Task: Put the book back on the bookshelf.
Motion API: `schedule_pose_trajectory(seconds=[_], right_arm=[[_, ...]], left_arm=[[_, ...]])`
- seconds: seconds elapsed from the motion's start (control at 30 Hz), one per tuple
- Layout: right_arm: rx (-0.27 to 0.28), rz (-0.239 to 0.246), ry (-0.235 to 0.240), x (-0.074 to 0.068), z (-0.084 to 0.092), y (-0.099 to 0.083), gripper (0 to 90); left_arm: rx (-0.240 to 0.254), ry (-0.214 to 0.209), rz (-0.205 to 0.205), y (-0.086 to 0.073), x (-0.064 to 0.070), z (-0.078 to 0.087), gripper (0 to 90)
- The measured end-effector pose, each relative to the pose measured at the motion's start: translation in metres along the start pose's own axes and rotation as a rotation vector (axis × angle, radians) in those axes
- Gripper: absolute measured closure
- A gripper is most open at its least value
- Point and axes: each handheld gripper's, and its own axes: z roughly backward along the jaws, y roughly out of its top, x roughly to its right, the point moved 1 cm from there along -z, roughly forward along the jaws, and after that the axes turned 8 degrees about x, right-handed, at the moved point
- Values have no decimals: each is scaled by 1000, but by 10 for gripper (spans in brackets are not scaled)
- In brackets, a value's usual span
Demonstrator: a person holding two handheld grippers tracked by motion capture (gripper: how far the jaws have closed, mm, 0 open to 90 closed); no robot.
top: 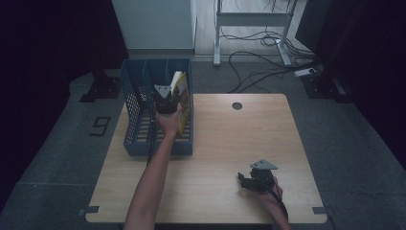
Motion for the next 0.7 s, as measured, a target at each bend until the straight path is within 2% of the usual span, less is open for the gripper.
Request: schedule_pose_trajectory(seconds=[0.2,0.4,0.53,0.7], right_arm=[[0,1,-1,0,0,0,254],[-1,-3,-3,-1,0,0,255],[-2,-5,-4,-1,1,0,254],[-3,-5,-4,-1,1,0,253]], left_arm=[[12,-4,-4,-3,1,5,729],[61,-9,-8,-3,7,19,627],[57,-6,-18,-4,8,25,599],[53,-5,1,-8,5,31,579]])
